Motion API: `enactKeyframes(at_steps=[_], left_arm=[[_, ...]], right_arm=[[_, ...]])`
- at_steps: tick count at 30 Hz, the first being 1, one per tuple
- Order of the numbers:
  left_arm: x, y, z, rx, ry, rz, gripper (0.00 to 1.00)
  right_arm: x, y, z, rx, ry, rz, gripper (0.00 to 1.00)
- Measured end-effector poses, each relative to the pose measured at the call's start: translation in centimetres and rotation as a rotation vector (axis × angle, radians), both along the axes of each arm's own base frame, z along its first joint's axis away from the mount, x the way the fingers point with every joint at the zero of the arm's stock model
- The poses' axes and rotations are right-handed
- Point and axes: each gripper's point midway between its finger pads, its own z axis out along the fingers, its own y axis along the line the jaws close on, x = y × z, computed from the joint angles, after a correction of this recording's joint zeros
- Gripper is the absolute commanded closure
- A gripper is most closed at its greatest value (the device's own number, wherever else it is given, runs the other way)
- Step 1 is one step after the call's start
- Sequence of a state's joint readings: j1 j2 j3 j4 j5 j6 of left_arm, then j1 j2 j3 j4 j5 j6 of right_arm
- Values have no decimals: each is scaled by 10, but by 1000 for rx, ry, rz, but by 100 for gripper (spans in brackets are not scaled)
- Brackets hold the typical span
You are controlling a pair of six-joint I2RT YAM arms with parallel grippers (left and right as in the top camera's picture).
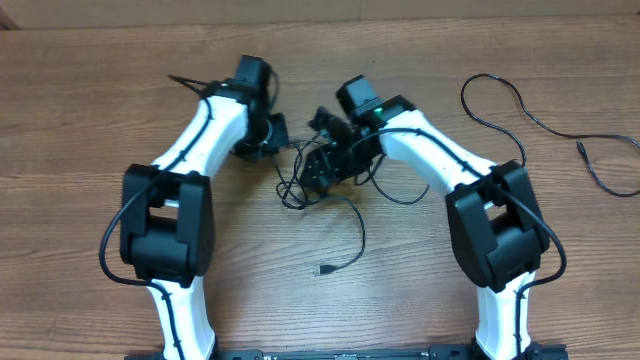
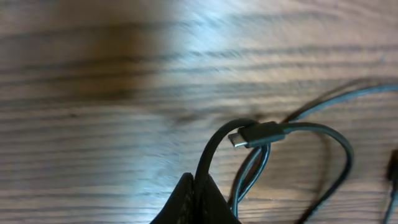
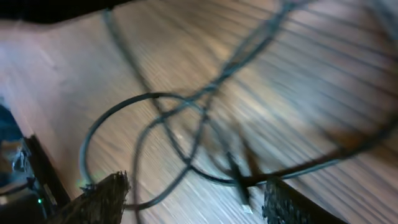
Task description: Untangle cables
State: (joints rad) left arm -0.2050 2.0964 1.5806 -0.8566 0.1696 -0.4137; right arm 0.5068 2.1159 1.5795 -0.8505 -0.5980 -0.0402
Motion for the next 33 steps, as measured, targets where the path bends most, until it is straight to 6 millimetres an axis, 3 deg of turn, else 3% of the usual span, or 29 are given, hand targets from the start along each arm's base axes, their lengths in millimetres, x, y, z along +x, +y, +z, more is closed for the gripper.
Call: enactKeyframes(at_steps=[3,7,15,26,33], left_arm=[[3,9,1,-32,6,30,96],[2,1,3,-64,6,16,96],[5,5,2,-62,-2,24,96],[6,11,1,-51,-2,35,96],[7,16,1,-47,-3,45,95]], right_arm=[[-10,17,1,10,-22,51,30],[-22,35,-2,-12,-66,101,33],[-4,42,-5,-61,-185,80,39],[-1,48,-7,-97,-218,39,37],[2,70,2,-35,-196,-56,35]])
